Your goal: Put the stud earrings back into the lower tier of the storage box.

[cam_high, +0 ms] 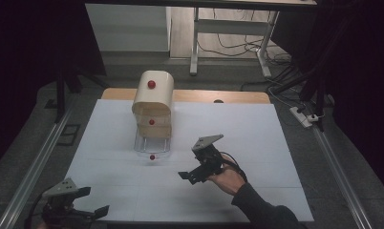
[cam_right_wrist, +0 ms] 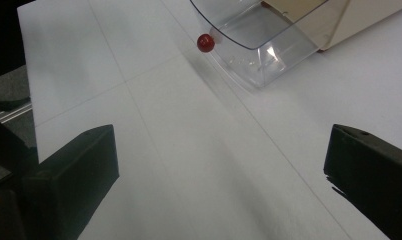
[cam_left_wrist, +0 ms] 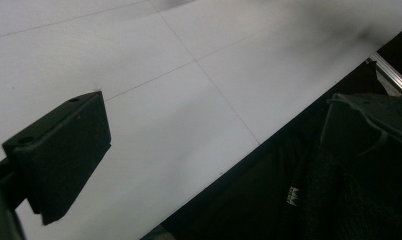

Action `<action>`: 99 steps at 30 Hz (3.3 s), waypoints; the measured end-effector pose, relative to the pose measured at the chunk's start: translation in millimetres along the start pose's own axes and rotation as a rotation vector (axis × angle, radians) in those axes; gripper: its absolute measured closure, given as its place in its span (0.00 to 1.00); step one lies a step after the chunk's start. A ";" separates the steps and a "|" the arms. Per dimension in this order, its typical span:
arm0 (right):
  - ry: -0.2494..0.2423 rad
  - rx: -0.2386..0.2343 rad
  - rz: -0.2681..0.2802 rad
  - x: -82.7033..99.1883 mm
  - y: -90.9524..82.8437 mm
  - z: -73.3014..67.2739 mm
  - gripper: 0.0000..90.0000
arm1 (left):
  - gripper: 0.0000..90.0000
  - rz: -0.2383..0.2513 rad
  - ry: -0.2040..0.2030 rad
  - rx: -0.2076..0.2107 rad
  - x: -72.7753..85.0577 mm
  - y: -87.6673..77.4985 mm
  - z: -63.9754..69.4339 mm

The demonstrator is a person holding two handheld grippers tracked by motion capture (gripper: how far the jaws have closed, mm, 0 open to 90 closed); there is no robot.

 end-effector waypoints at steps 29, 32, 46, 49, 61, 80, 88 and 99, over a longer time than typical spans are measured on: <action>0.024 0.064 0.005 42.5 -40.6 8.3 0.00 | 0.00 0.003 -0.005 0.000 0.4 -0.5 0.1; 0.028 0.072 0.007 46.3 -45.2 10.1 0.00 | 0.00 0.002 -0.006 -0.001 0.6 -0.7 0.1; 0.078 0.120 0.017 67.8 -67.7 19.5 0.00 | 0.00 0.007 -0.009 0.000 0.9 -1.0 -0.1; 0.092 0.132 0.020 72.8 -74.1 21.2 0.00 | 0.00 0.007 -0.009 -0.001 0.8 -1.0 0.0; 0.153 0.176 0.046 94.0 -99.4 27.8 0.00 | 0.00 0.007 -0.011 -0.002 1.0 -1.2 0.1; 0.228 0.245 0.081 123.9 -132.6 31.0 0.00 | 0.00 0.010 -0.011 -0.004 1.2 -1.5 0.3; 0.258 0.267 0.118 129.9 -144.6 29.8 0.00 | 0.00 0.011 -0.010 -0.007 1.5 -2.0 0.4; 0.300 0.281 0.125 138.6 -157.9 29.8 0.00 | 0.00 0.009 -0.011 -0.012 2.1 -2.5 0.9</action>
Point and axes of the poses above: each handheld gripper's, and its own axes: y roughly forward along the jaws, x roughly out of its underside, z roughly to its right, the point moved 1 cm from there along y, roughly forward along the jaws, and after that the axes turned 14 degrees about y, right-handed, at the moved point
